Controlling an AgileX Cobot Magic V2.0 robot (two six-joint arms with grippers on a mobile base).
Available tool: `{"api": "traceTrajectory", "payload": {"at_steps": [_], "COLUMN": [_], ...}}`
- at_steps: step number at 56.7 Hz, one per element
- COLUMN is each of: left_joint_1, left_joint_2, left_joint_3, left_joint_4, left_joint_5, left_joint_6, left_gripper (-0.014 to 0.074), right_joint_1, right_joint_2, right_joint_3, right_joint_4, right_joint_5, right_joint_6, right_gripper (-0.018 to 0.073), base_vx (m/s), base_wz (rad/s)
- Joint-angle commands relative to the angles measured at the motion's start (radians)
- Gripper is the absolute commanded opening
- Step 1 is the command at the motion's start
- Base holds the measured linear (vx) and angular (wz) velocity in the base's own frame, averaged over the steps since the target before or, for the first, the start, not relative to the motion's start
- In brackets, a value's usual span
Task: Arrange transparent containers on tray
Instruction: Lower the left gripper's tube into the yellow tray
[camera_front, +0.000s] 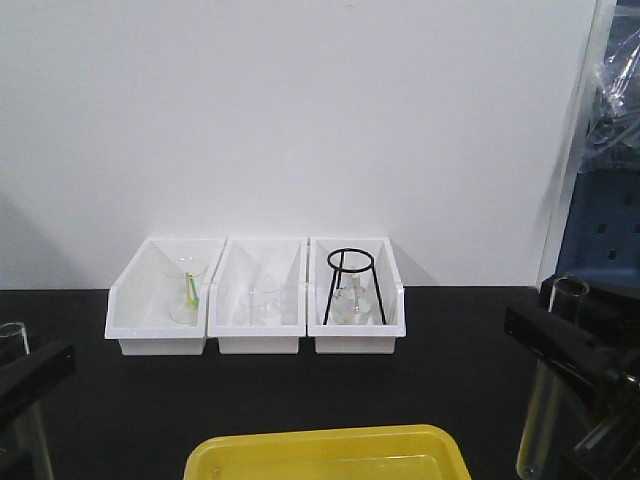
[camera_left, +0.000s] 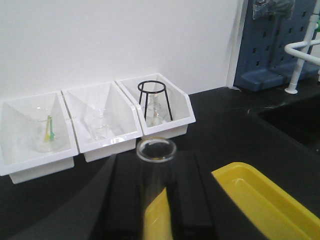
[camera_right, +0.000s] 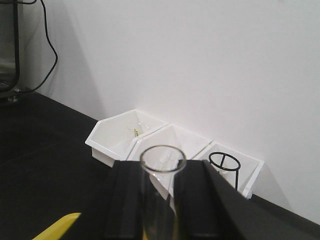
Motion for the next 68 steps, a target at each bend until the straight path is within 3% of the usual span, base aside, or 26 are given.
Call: {"api": "traceTrajectory", "payload": {"at_steps": [1, 11, 26, 40, 57, 68], "left_joint_1": [-0.007, -0.006, 0.035, 0.049, 0.049, 0.049], "left_joint_2": [0.063, 0.331, 0.775, 1.031, 1.122, 1.143], "left_joint_3": [-0.051, -0.234, -0.516, -0.63, -0.63, -0.63], "left_joint_4": [-0.088, -0.265, -0.46, -0.45, -0.455, -0.455], "left_joint_5": [-0.061, 0.012, 0.154, 0.342, 0.396, 0.413], "left_joint_6": [-0.011, -0.01, -0.006, 0.001, -0.035, -0.036], "left_gripper": [-0.0003, -0.0001, -0.0001, -0.0001, 0.0008, 0.0076], "right_joint_1": [0.0, 0.0, 0.0, 0.0, 0.0, 0.0], "right_joint_2": [-0.008, -0.008, -0.008, -0.008, -0.008, -0.008], "right_joint_3": [-0.034, -0.034, -0.034, -0.034, -0.032, -0.032], "right_joint_4": [0.002, 0.002, 0.002, 0.002, 0.002, 0.002], "right_joint_5": [0.028, 0.033, 0.033, 0.033, 0.034, 0.034], "right_joint_6": [-0.003, -0.003, -0.003, -0.002, -0.002, -0.002], "right_gripper": [-0.0011, -0.0011, -0.0011, -0.0011, -0.0011, -0.0011], "base_vx": [0.0, 0.0, 0.0, 0.0, 0.0, 0.0], "base_wz": [0.0, 0.0, 0.0, 0.0, 0.0, 0.0]}}
